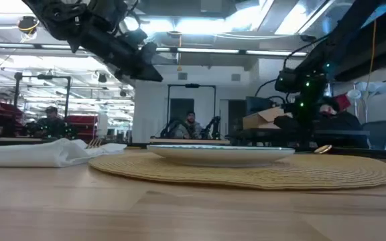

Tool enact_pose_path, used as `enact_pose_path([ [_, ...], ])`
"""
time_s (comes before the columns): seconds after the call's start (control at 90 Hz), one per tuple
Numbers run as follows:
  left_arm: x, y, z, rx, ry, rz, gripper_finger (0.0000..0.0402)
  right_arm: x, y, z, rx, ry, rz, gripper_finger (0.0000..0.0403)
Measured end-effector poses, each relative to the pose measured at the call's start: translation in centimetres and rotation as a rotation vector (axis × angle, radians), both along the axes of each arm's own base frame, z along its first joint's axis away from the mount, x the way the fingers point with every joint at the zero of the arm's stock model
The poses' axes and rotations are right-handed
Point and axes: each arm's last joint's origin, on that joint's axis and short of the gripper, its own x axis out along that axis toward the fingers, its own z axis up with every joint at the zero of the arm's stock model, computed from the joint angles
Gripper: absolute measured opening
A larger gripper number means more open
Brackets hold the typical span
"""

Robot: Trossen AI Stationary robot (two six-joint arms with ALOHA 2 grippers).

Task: Set table place
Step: Put the green spoon to the right of the blue patterned plate on the brown place mat

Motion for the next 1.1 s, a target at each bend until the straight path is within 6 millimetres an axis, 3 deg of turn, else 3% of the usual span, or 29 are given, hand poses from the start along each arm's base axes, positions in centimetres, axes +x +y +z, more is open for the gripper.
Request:
enact_pose_path([
  [0.278, 0.0, -0.1, 0.0, 0.001, -0.003, -0.003, 0.0001, 1.0, -1.0, -0.8, 0.089, -0.028, 0.023, 0.0000],
  [1.1, 0.0, -0.1, -0.1, -0.012, 0.008, -0.001, 0.0001, 4.9, 0.9, -0.4, 0.087, -0.184, 0.211, 0.0000],
])
